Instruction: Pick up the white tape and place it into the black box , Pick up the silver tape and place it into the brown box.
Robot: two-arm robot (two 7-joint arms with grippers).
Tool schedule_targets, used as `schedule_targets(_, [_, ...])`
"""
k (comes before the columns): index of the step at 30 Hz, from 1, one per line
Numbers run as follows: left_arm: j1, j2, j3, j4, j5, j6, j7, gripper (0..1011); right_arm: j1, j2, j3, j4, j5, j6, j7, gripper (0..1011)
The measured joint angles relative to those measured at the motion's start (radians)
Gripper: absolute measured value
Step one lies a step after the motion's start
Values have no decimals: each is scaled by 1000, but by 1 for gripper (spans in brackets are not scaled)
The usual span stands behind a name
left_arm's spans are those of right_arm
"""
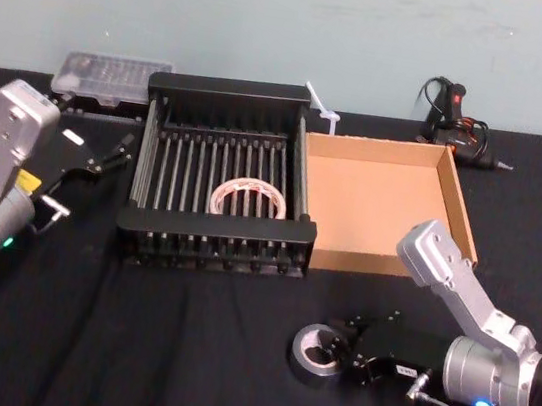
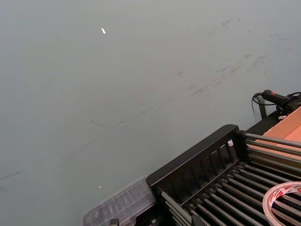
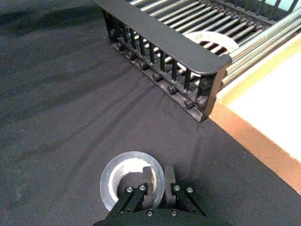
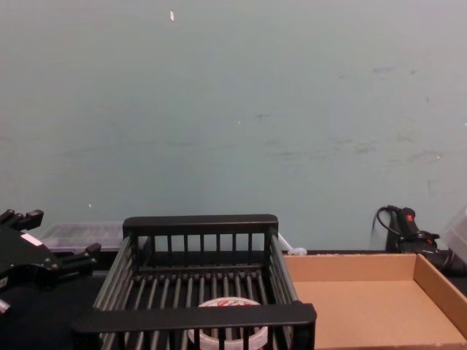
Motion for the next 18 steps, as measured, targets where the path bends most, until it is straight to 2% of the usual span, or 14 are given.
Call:
schedule_targets(8, [0,0,0,0,0,0,0,1001,-12,1,23,-13,9,-7,-13,160])
schedule_targets(18, [0,0,0,0,0,0,0,1001,-29,0,90,-36,29,-23,-66,160])
